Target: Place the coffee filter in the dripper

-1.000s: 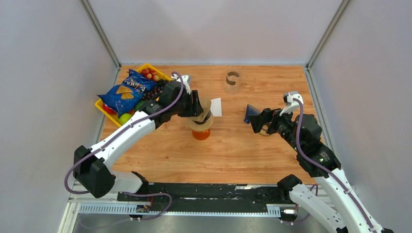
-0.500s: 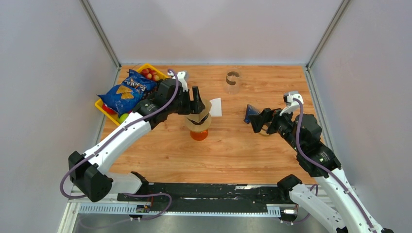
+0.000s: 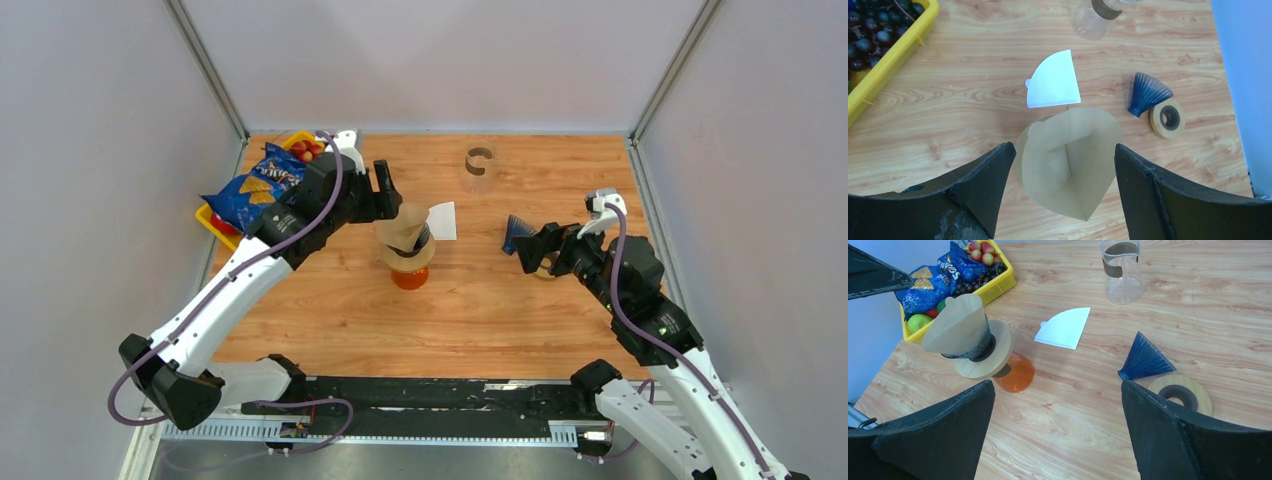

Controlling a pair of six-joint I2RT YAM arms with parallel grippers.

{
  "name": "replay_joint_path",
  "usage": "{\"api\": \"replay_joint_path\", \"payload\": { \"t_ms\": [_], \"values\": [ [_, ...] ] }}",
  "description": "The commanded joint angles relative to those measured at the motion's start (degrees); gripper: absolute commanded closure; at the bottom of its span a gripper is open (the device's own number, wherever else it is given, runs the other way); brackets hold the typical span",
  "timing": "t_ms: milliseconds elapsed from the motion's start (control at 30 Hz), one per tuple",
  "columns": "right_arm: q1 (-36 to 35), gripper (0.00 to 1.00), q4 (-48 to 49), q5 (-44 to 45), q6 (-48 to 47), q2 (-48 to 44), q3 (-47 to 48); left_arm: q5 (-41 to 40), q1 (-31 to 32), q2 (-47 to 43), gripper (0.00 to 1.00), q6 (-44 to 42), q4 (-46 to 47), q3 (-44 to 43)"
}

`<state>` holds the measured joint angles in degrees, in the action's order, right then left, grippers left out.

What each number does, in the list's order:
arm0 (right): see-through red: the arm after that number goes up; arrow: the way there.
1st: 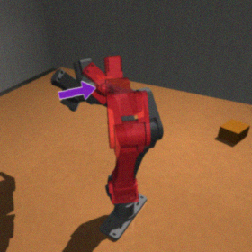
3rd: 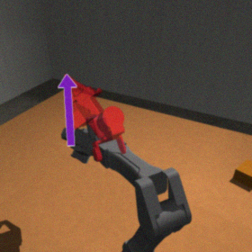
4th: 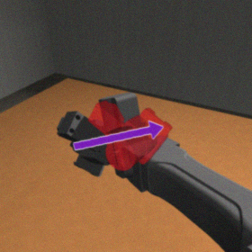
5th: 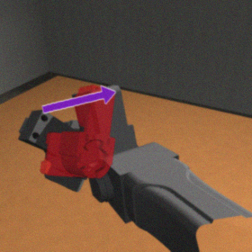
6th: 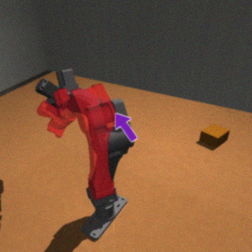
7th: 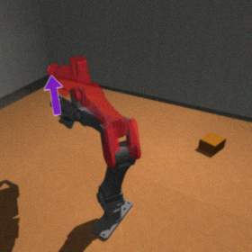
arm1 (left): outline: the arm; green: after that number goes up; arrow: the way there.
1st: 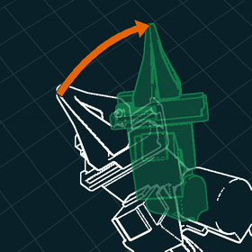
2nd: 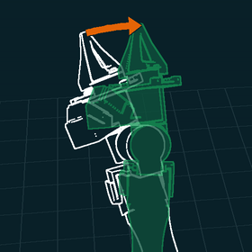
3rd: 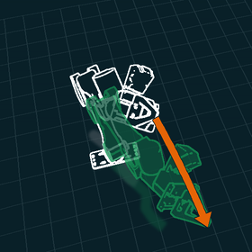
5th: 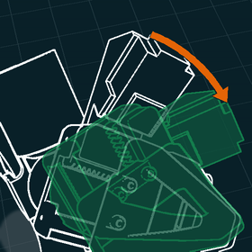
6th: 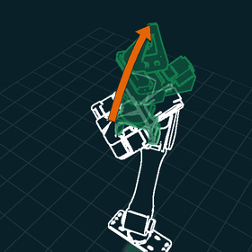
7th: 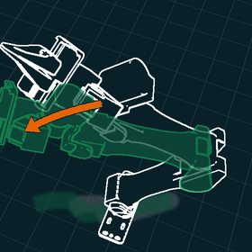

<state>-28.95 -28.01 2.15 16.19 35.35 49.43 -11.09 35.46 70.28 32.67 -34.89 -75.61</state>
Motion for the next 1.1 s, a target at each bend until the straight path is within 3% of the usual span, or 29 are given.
{"api": "replay_joint_path", "payload": {
  "t_ms": [0, 200, 500, 700, 867, 1067],
  "values": [
    [0.1, 0.0, 2.13, 1.39, -0.87, -0.8, -0.45, 0.5, -0.31, -2.09, 0.2, -1.09, -0.14, -2.39],
    [0.12, 0.0, 2.08, 2.33, -1.09, -1.32, -0.96, 6.07, 0.08, 3.06, 0.41, -1.24, -0.52, -3.11],
    [0.12, 0.0, 2.12, 2.71, -1.48, -1.78, -1.44, 7.12, 3.7, 11.4, 0.56, -2.71, -4.7, -6.27],
    [0.11, 0.0, 2.04, 2.68, -1.49, -1.62, -1.7, 4.99, 4.31, 14.21, 0.59, -1.86, -7.11, -6.27],
    [0.12, 0.0, 1.97, 2.91, -1.51, -1.52, -1.79, 8.99, 4.91, 14.63, 0.59, -2.0, -6.01, -5.07],
    [0.08, 0.0, 1.74, 3.2, -1.59, -1.86, -1.88, 3.47, 5.21, 15.55, 0.59, -2.37, -9.52, -5.4]
  ]
}}
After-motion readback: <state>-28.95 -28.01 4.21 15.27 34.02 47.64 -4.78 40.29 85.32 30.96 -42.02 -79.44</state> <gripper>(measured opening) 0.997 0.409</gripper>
